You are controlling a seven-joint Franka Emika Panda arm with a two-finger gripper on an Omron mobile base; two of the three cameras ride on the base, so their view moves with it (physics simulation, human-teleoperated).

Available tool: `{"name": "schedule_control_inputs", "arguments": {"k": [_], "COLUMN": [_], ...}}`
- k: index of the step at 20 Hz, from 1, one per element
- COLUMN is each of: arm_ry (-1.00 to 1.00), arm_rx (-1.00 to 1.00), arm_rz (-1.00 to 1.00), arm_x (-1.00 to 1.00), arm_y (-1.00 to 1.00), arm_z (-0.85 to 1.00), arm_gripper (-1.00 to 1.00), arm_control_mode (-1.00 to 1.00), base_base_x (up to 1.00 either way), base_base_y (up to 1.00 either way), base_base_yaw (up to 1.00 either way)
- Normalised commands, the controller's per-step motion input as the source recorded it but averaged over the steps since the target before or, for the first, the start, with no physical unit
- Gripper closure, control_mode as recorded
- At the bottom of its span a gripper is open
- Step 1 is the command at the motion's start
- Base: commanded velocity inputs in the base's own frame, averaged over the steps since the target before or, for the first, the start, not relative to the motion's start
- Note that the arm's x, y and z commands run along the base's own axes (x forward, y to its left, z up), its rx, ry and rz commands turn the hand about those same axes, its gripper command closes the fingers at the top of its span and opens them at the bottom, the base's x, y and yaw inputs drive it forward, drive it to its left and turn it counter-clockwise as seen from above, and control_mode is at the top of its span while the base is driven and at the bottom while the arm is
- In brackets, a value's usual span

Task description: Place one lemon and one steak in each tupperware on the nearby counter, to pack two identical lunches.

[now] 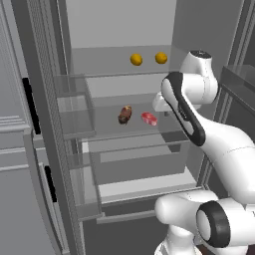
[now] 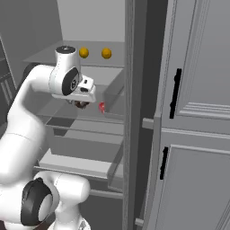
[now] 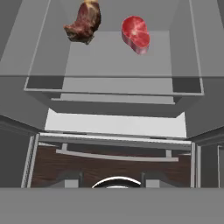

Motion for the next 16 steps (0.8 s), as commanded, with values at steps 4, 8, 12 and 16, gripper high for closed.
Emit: {"name": "schedule_control_inputs", "arguments": {"k": [4, 8, 12, 16], "arm_ry": [-0.04, -0.03, -0.08, -0.06], "arm_rx": [0.0, 0.0, -0.01, -0.07], "arm_rz": [0.0, 0.0, 0.0, 0.0], "arm_x": [-0.47, -0.79, -0.56, 0.06], "arm_y": [0.0, -0.01, -0.01, 0.0], "arm_z": [-0.01, -0.08, -0.33, -0.45], "arm_gripper": [-1.0, -1.0, -1.0, -1.0], "arm_control_mode": [-1.0, -1.0, -1.0, -1.0], "base_base_x": [0.0, 0.0, 0.0, 0.0], "base_base_y": [0.0, 0.0, 0.0, 0.0], "base_base_yaw": [0.0, 0.0, 0.0, 0.0]}}
